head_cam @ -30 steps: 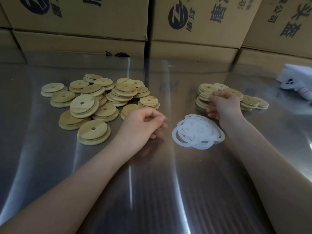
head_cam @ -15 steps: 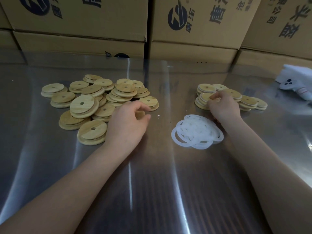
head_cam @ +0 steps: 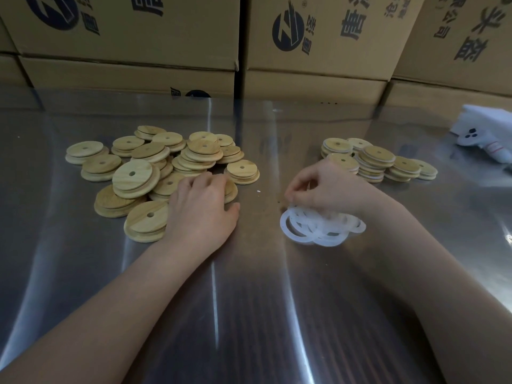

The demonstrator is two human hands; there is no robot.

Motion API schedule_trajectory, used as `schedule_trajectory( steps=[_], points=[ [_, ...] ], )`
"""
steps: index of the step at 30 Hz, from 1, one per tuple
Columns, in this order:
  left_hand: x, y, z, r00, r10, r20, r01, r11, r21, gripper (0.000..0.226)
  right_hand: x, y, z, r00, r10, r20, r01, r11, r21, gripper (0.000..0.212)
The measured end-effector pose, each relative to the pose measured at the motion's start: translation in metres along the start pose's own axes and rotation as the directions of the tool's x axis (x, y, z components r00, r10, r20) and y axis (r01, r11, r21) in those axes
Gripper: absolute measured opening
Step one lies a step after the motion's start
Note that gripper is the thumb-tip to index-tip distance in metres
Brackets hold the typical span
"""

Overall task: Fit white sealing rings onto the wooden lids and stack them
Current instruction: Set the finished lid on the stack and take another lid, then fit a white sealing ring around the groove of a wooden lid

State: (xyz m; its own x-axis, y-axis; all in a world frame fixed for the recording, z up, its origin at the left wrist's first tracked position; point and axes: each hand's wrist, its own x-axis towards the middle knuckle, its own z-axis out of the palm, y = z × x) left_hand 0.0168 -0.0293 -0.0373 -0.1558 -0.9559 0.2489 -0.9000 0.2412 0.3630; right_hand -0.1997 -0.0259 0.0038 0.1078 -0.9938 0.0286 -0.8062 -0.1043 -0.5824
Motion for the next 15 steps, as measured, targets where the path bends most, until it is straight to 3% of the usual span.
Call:
schedule_trajectory(
  steps=[8,15],
  points=[
    [-0.0033,0.0024,0.0004,1.0,-0.002,-0.013,0.002,1.0,-0.03,0.043,-0.0028,-0.0052,0.0007,0.994,-0.039,0.101,0.054,0.988,-0.148,0.006],
    [-0.003,0.0073,0.0045,0.999,-0.023,-0.034,0.019,0.994,-0.109,0.06,-0.0001,-0.0034,0.0012,0.992,-0.065,0.111,0.077,0.99,-0.115,0.014]
  ],
)
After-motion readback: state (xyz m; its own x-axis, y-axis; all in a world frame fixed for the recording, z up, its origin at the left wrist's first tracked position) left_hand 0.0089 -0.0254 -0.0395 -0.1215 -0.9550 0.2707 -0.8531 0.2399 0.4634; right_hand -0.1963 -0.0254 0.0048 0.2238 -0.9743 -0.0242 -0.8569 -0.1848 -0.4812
